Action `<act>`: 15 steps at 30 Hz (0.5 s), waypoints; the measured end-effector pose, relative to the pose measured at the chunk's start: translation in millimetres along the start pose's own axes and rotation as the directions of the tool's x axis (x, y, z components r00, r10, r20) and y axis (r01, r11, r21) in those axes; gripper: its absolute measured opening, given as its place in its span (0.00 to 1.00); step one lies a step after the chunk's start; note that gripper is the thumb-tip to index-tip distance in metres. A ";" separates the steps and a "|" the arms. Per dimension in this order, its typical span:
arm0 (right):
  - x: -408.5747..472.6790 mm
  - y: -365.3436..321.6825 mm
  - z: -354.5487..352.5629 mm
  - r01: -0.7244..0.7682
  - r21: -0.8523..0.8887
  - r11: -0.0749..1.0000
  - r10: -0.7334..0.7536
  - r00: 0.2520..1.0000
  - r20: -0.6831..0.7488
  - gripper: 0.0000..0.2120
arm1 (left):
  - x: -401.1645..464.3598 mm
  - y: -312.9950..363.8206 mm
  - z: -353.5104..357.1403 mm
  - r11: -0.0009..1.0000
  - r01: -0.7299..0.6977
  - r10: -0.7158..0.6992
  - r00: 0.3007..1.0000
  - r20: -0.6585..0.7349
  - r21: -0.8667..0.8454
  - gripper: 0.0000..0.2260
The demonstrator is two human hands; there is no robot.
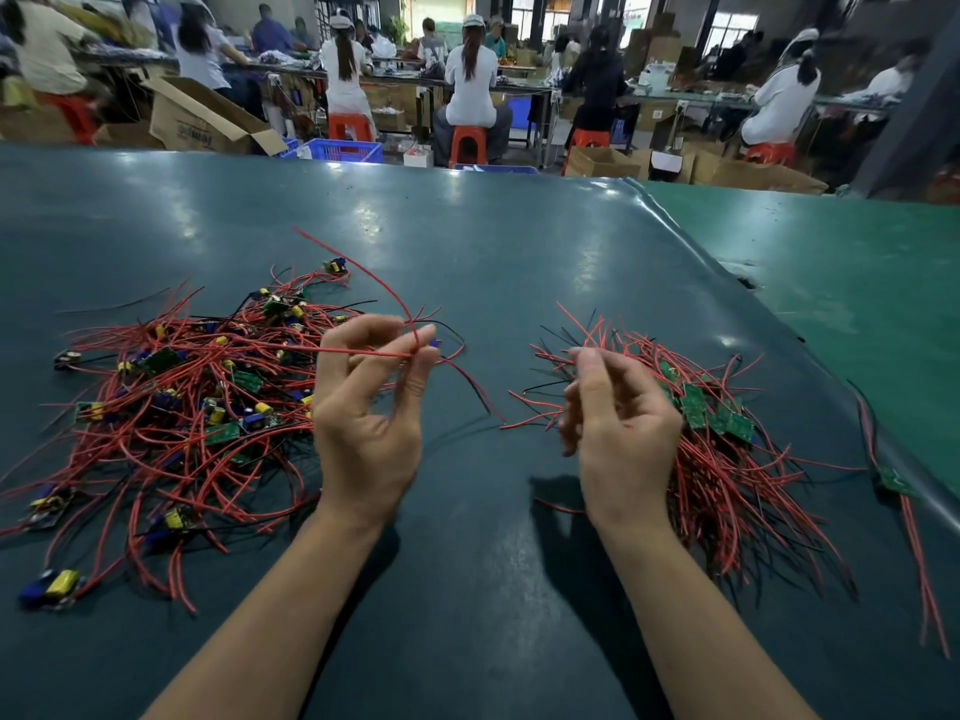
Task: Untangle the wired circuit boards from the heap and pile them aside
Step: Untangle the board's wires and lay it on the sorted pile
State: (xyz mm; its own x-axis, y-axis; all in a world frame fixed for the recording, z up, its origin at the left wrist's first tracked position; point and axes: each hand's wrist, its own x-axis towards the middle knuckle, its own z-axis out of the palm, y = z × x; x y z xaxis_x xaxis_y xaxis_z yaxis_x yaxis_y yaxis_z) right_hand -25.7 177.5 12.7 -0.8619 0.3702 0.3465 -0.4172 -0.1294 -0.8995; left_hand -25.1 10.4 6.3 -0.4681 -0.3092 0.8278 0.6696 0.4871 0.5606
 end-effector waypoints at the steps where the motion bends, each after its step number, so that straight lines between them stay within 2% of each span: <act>1: -1.3 0.6 0.3 -0.023 -0.017 1.000 0.024 0.998 0.057 0.04 | 1.1 -0.1 -2.4 0.996 -0.080 0.080 0.997 -0.012 0.033 0.09; 4: -10.9 1.9 4.1 -0.090 -0.014 0.996 0.091 0.962 0.258 0.07 | 2.8 0.4 -7.0 0.955 -0.273 0.274 0.962 0.015 0.116 0.09; 6: -18.6 2.3 9.2 -0.125 0.020 0.992 0.106 0.912 0.397 0.11 | 2.2 3.5 -6.7 0.919 -0.357 0.344 0.933 0.106 0.166 0.11; 8: -22.5 1.9 12.6 -0.183 0.069 0.981 0.129 0.869 0.477 0.15 | 1.6 6.0 -5.3 0.876 -0.426 0.375 0.896 0.236 0.227 0.11; 10: -20.4 0.8 11.3 -0.245 0.111 0.963 0.168 0.869 0.465 0.14 | 1.6 4.7 -4.1 0.854 -0.457 0.361 0.865 0.349 0.250 0.11; 12: -16.7 0.2 7.1 -0.302 0.137 0.943 0.212 0.867 0.451 0.12 | 1.4 2.9 -4.1 0.880 -0.421 0.299 0.850 0.434 0.218 0.12; 15: -14.1 0.2 4.3 -0.328 0.132 0.936 0.231 0.850 0.474 0.11 | -0.1 0.6 -5.7 0.902 -0.372 0.226 0.837 0.498 0.217 0.13</act>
State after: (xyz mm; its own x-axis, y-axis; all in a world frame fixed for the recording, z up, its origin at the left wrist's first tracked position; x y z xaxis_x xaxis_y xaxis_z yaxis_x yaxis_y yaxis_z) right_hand -14.9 168.4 8.8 -0.9653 -0.1513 0.2130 -0.1460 -0.3637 -0.9200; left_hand -21.3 6.0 6.7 -0.5281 0.2582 0.8090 0.6536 0.7318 0.1931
